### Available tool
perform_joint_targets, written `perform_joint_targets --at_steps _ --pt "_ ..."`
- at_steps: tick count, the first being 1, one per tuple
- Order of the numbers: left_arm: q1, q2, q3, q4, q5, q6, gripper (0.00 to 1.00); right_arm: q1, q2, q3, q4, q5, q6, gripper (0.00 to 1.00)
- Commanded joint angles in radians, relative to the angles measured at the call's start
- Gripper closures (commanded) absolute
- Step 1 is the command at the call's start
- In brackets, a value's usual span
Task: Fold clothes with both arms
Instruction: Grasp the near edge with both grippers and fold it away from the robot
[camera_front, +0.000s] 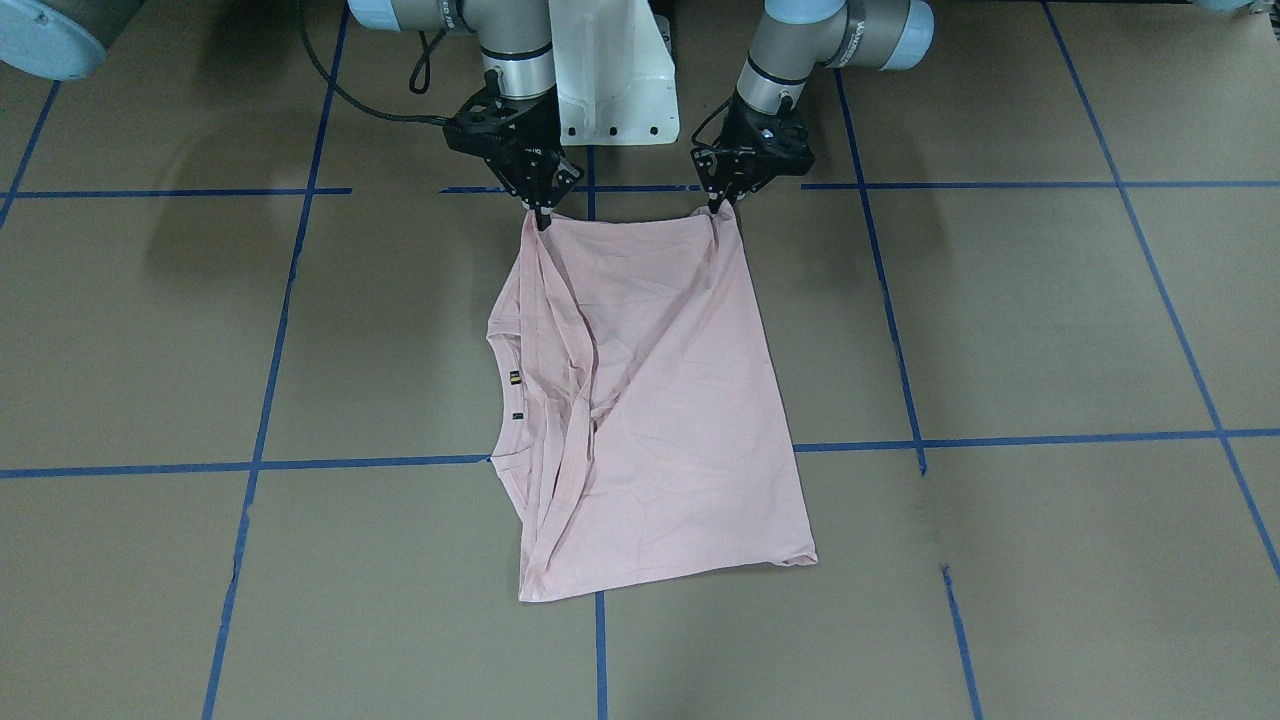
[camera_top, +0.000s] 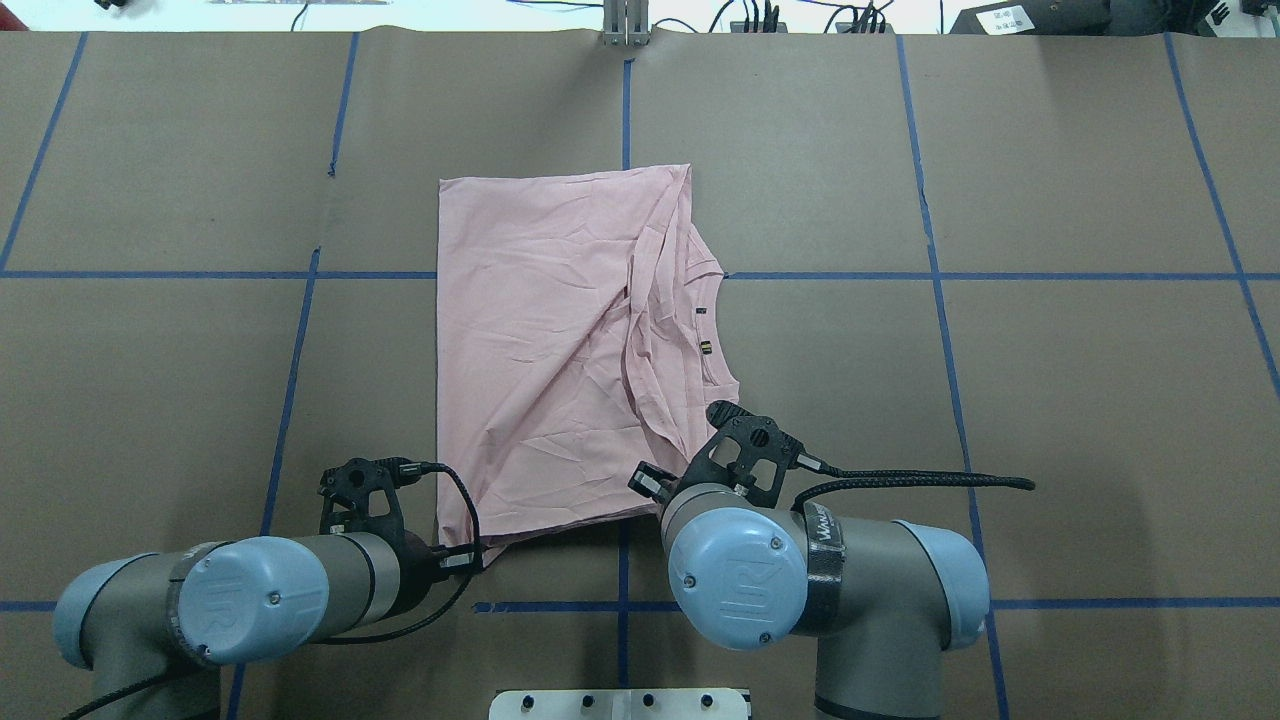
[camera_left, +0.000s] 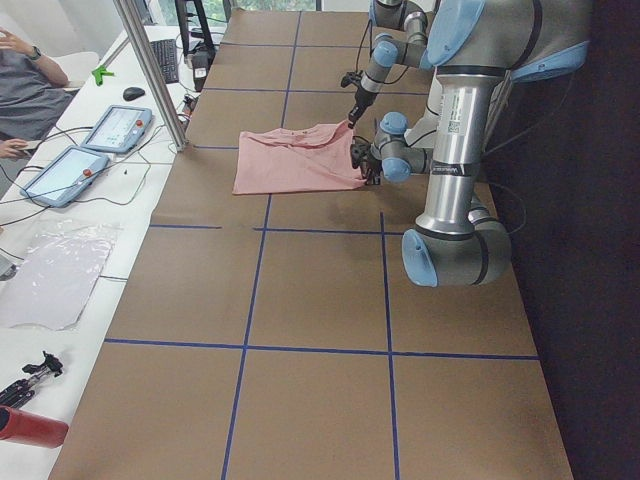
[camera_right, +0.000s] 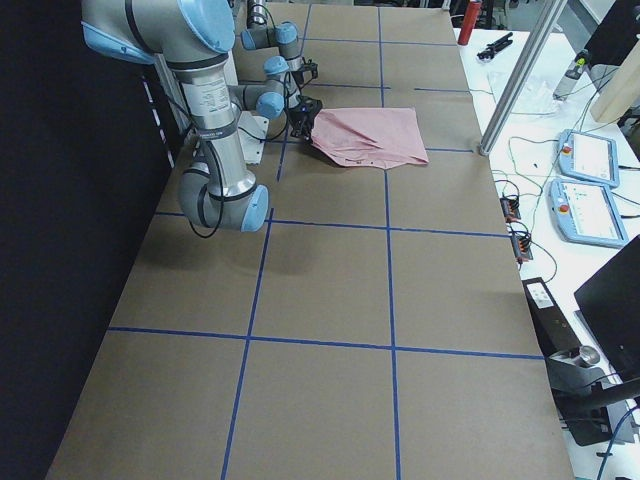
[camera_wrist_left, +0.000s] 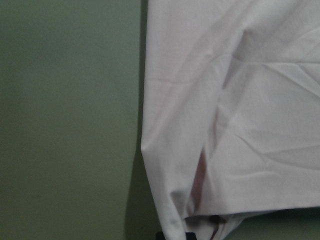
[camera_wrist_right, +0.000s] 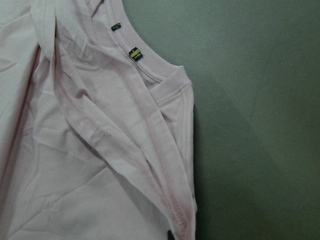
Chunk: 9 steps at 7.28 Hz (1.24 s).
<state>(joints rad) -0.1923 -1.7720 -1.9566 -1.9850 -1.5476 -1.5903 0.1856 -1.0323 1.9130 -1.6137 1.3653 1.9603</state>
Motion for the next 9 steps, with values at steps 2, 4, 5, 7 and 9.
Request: perform_joint_targets --at_steps 2,4,5,7,9 --pt "-0.01 0.003 0.001 0.002 0.0 0.004 0.69 0.002 0.0 0.0 0.0 0.0 -0.001 1.0" --pt "-0.012 0.003 -0.001 0.002 0.0 0.004 1.0 0.005 -0.002 0.0 0.0 0.0 -0.003 1.0" --pt "-0.015 0.003 -0.002 0.002 0.0 0.004 1.0 0.003 -0.002 0.0 0.0 0.0 -0.004 1.0" --pt "-0.044 0.0 -0.034 0.018 -0.008 0.048 1.0 0.009 -0.026 0.047 -0.005 0.011 -0.014 1.0" --pt "-0.052 -0.012 -0.213 0.18 -0.032 0.095 1.0 0.009 -0.061 0.244 -0.152 0.014 -0.015 1.0"
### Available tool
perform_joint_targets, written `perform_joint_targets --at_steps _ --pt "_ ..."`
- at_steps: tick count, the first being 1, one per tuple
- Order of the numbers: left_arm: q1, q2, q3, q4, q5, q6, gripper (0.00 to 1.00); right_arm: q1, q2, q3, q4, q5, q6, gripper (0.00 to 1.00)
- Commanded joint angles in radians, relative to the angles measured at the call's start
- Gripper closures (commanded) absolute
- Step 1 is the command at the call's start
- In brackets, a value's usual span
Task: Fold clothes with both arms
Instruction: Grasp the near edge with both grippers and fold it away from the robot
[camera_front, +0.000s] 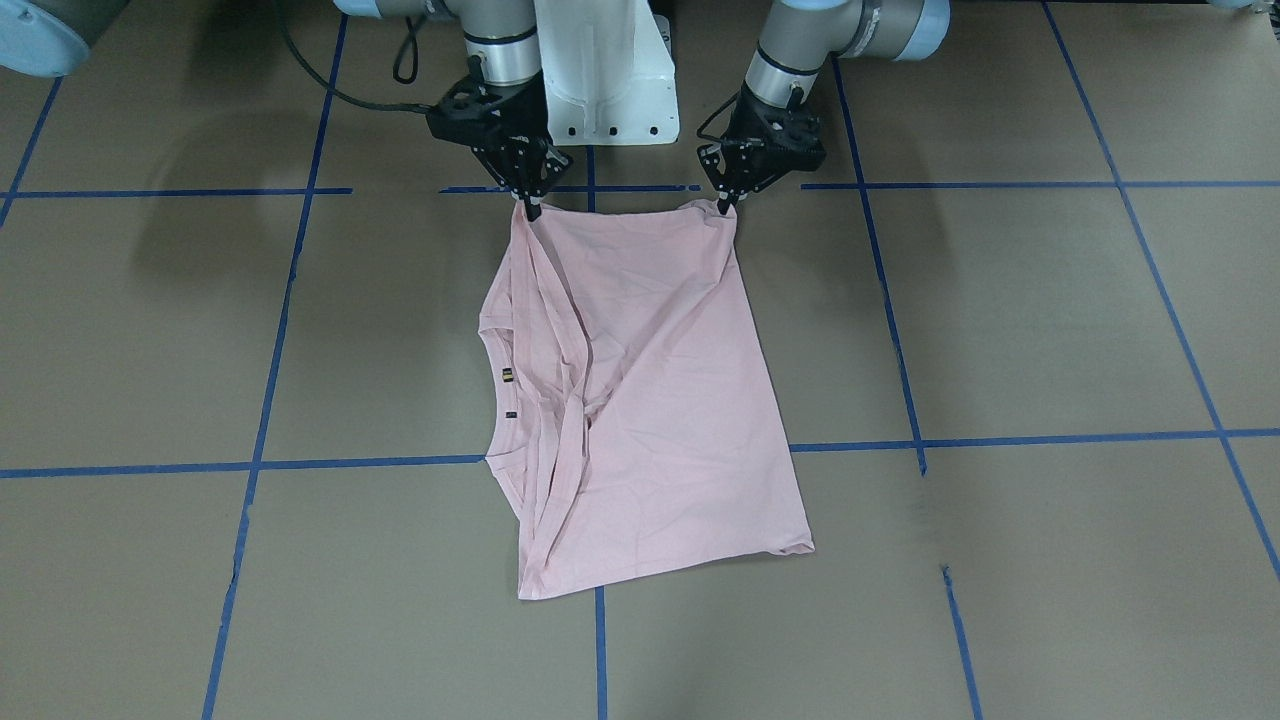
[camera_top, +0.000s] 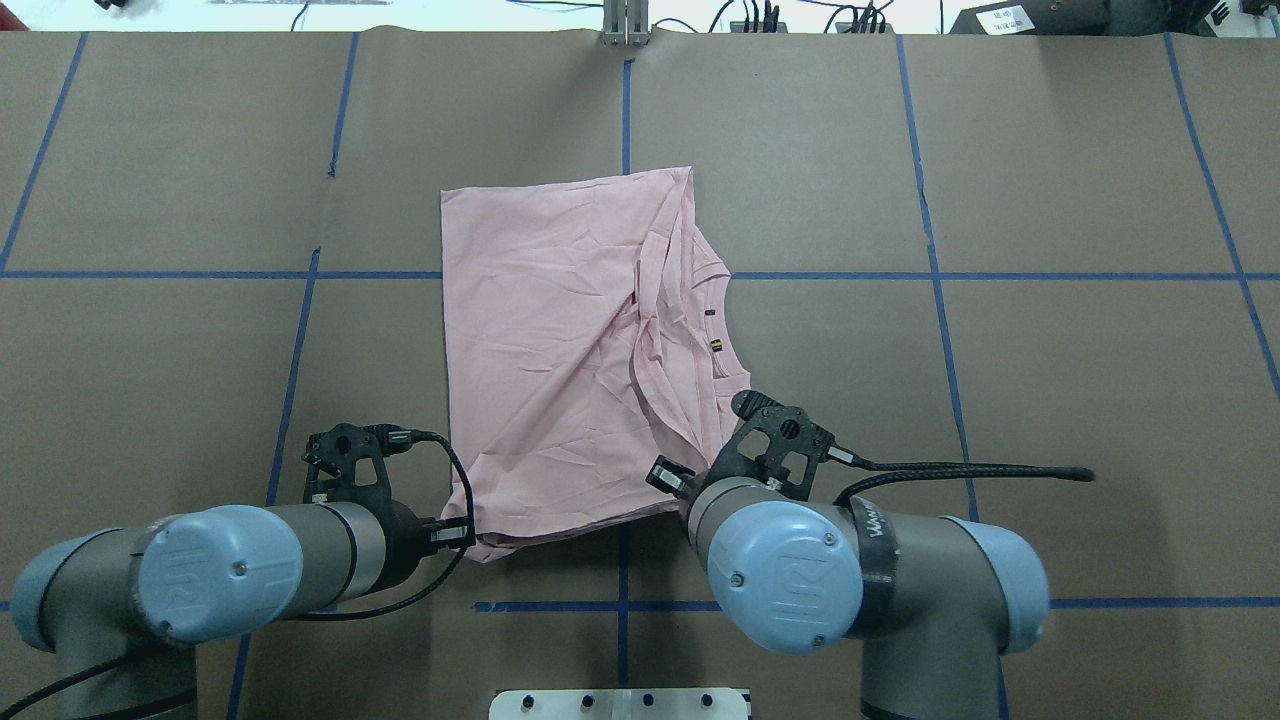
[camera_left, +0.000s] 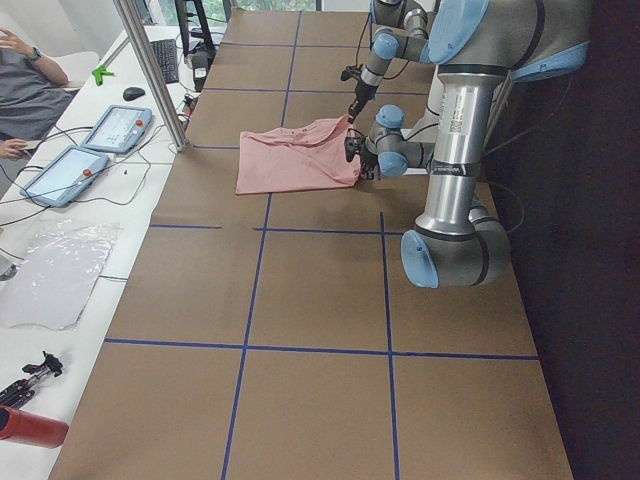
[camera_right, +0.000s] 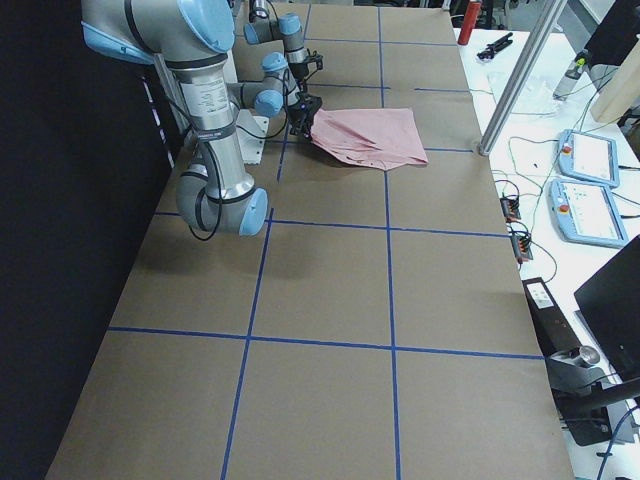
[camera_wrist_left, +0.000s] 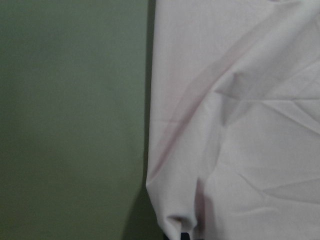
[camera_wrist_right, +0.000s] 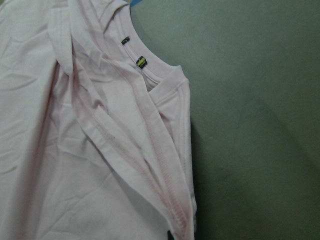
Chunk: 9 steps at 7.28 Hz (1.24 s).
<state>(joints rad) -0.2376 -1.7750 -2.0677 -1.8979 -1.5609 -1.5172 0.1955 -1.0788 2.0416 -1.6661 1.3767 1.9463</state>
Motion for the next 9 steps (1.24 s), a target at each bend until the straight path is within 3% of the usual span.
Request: perform_joint_targets --at_steps 1,3,4,7,9 --pt "-0.02 -0.041 -0.196 0.202 -0.081 0.022 1.0 -0.016 -0.012 0.229 -0.216 0.004 0.0 1.0" --pt "-0.025 -0.192 -0.363 0.502 -0.149 0.022 1.0 -0.051 -0.009 0.383 -0.361 0.018 0.005 1.0" --pt "-0.023 -0.222 -0.352 0.54 -0.146 0.023 1.0 -0.056 -0.007 0.376 -0.366 0.022 0.005 1.0" --pt "-0.129 -0.256 -0.13 0.453 -0.142 0.153 1.0 0.023 0.063 0.157 -0.304 0.018 -0.068 1.0" --pt "-0.213 -0.294 0.036 0.34 -0.146 0.224 1.0 0.125 0.066 -0.019 -0.111 0.047 -0.125 1.0"
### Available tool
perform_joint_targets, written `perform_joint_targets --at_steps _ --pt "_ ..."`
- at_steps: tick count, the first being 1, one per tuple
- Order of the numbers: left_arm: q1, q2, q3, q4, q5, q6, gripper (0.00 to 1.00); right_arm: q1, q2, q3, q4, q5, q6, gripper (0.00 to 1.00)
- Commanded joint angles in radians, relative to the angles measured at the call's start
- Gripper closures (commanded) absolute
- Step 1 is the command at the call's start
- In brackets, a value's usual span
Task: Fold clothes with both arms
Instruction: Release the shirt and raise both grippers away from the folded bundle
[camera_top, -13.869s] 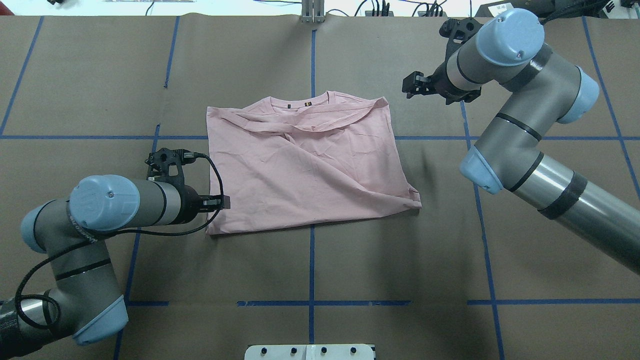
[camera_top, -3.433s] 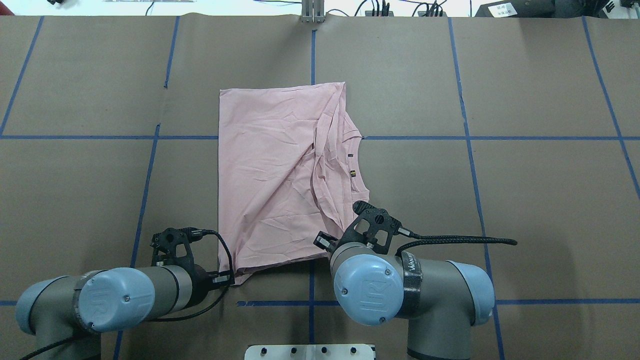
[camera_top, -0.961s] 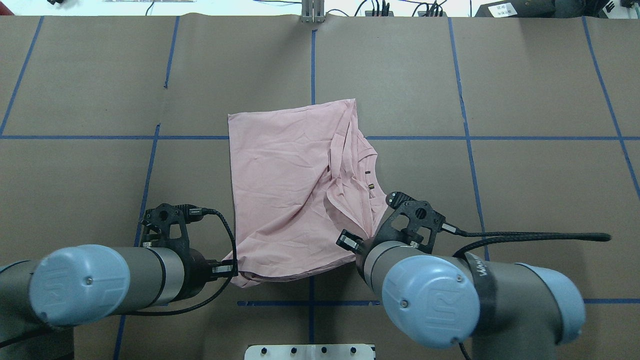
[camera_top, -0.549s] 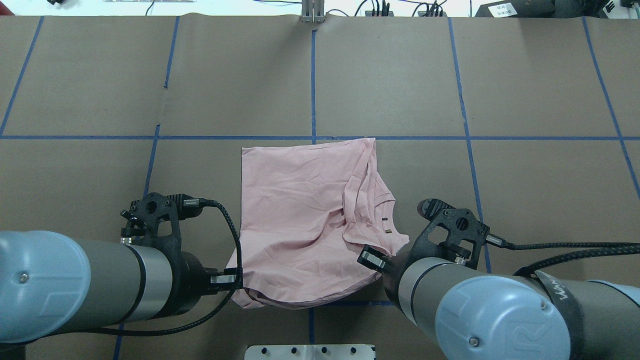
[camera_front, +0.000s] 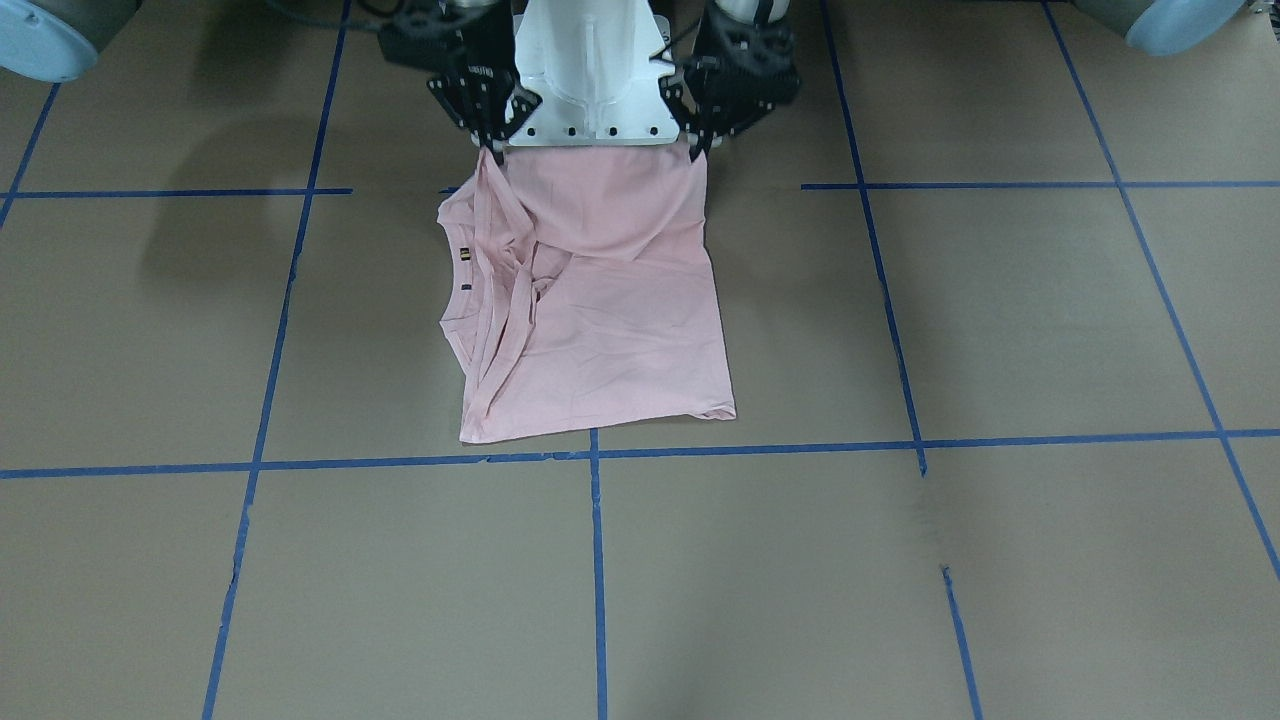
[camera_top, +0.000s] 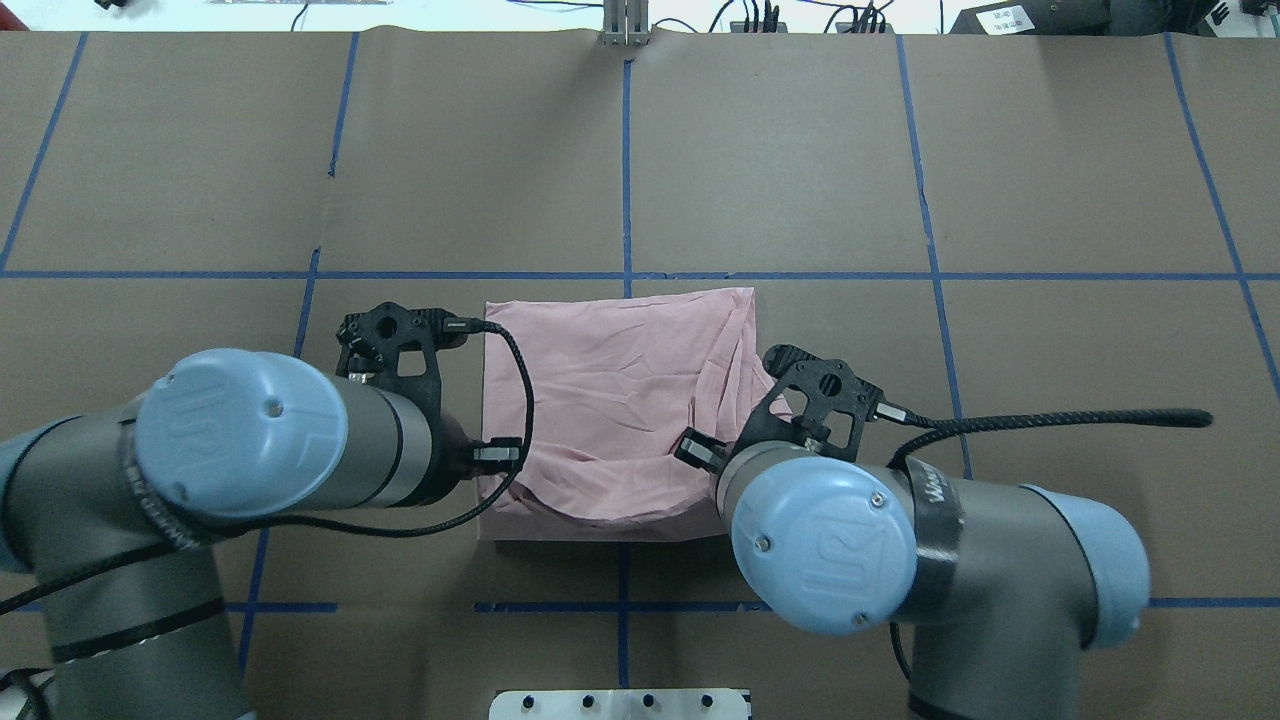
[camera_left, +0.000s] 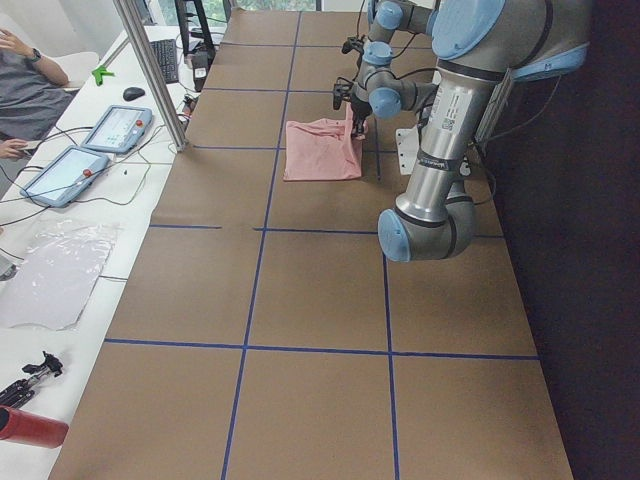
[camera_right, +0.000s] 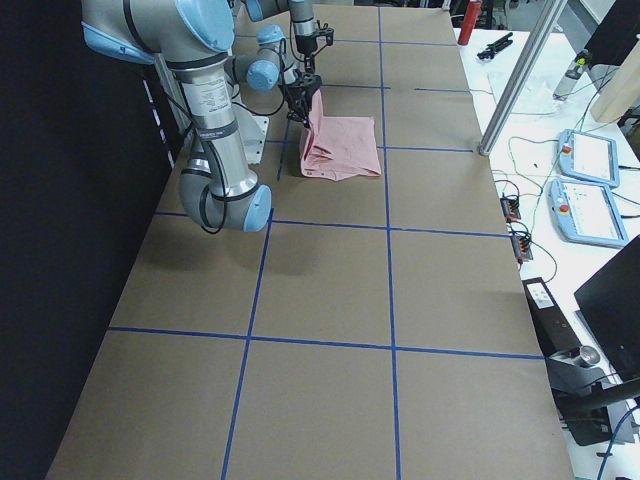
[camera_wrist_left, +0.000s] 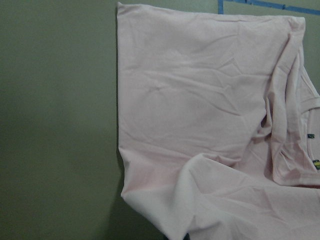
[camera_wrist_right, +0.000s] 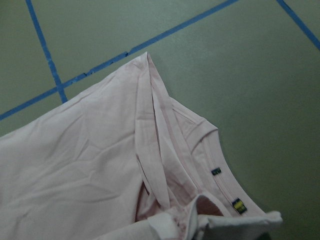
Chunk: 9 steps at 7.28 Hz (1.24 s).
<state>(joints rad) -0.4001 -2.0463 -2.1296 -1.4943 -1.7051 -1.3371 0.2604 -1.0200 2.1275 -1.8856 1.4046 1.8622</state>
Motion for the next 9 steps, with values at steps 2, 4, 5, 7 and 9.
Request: perform_joint_targets --at_steps 2,4,5,7,9 --pt "-0.127 -0.078 0.212 -0.086 -0.002 0.091 1.0 0.146 0.058 -0.22 0.157 0.046 -0.111 1.0" --pt "-0.216 -0.141 0.419 -0.223 -0.002 0.157 0.53 0.258 0.177 -0.481 0.263 0.12 -0.214 0.27" --pt "-0.276 -0.172 0.556 -0.322 -0.004 0.235 0.25 0.31 0.233 -0.667 0.369 0.123 -0.26 0.0" --pt "-0.37 -0.173 0.643 -0.409 -0.008 0.393 0.01 0.419 0.268 -0.816 0.468 0.231 -0.413 0.0" --pt "-0.373 -0.163 0.634 -0.412 -0.096 0.426 0.01 0.47 0.261 -0.81 0.464 0.341 -0.516 0.0"
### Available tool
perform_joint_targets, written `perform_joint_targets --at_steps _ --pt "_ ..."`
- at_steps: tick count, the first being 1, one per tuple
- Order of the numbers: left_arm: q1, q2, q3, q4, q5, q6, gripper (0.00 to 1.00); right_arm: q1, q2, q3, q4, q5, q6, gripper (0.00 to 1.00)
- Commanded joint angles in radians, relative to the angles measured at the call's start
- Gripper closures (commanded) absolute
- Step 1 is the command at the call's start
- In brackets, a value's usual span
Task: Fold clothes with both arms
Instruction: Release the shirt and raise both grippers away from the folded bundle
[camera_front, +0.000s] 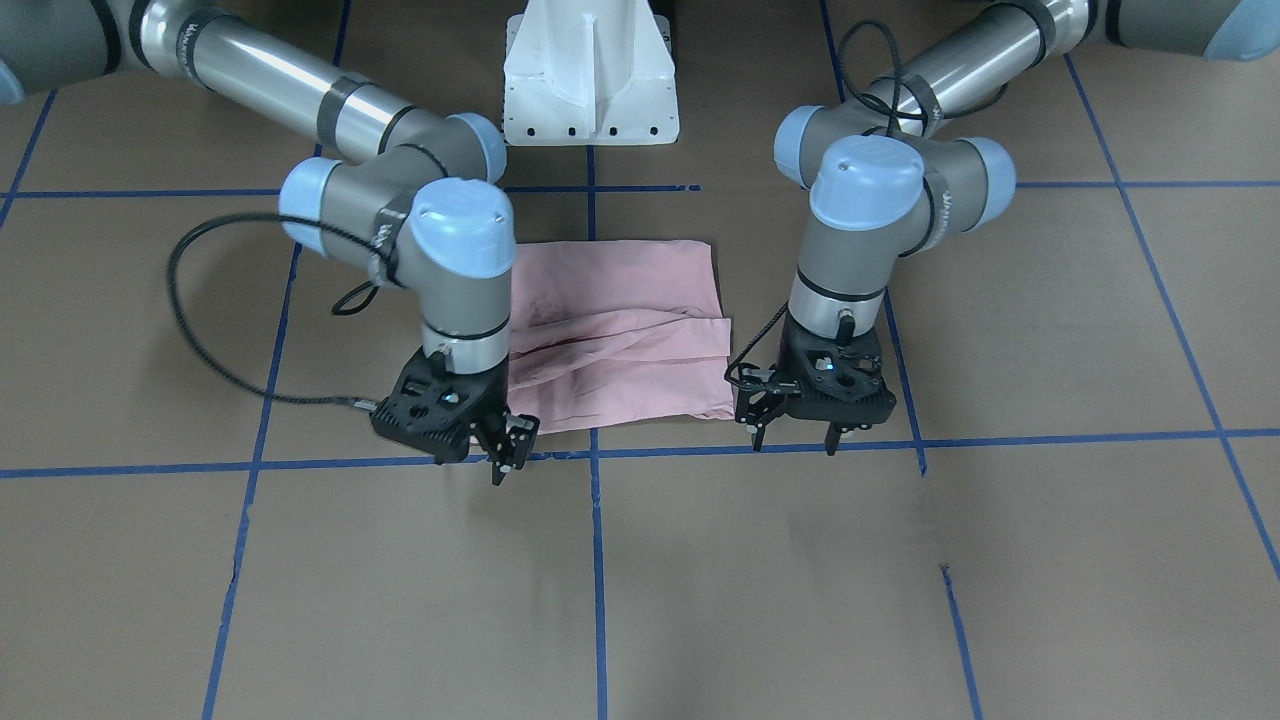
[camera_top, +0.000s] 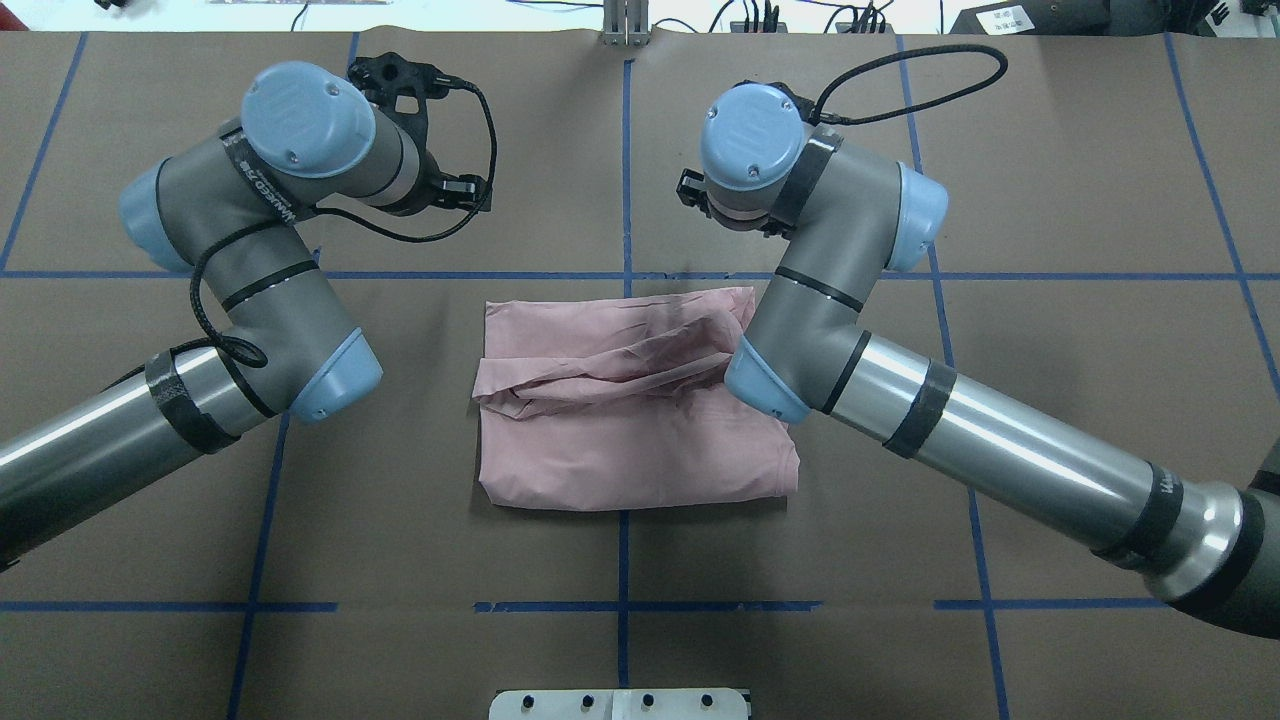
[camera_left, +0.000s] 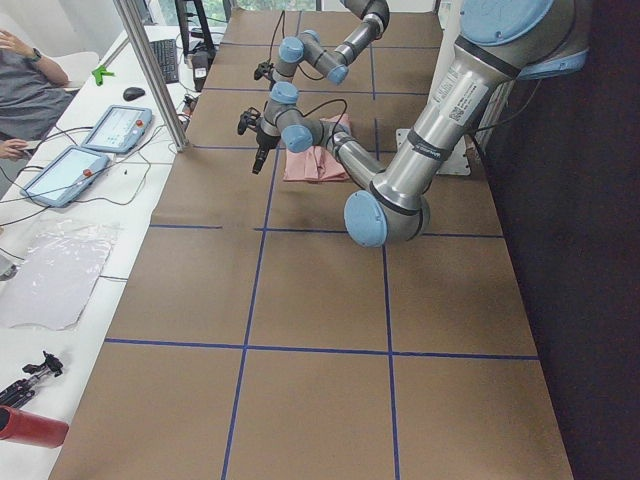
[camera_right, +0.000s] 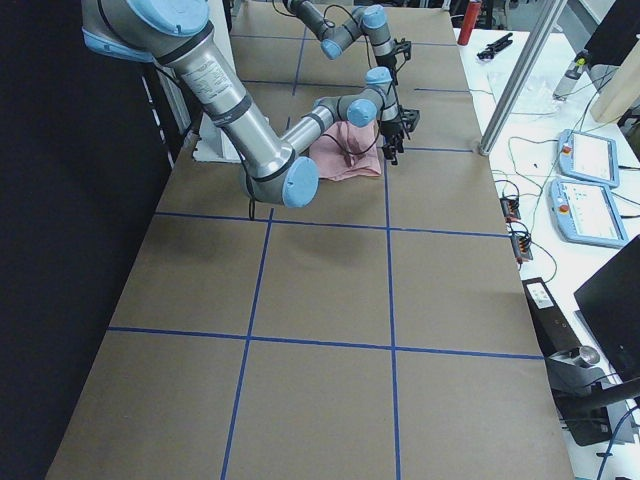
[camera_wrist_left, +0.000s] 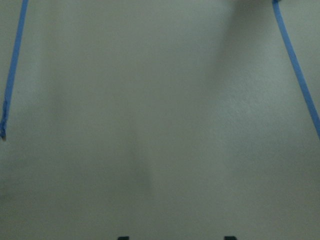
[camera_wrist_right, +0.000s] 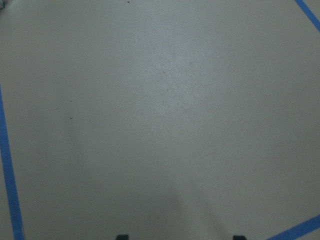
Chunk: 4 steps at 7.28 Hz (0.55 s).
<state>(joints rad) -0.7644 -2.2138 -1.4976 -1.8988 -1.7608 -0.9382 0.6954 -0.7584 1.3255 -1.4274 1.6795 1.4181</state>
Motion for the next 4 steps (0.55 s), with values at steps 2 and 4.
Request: perform_joint_targets --at_steps 2,4 --pt "-0.01 0.044 -0.086 0.004 -0.072 0.088 0.01 0.074 -0.042 0.038 0.004 0.155 -0.183 0.0" --pt "-0.038 0.176 -0.256 0.009 -0.138 0.203 0.01 0.149 -0.219 0.224 -0.001 0.25 -0.346 0.0"
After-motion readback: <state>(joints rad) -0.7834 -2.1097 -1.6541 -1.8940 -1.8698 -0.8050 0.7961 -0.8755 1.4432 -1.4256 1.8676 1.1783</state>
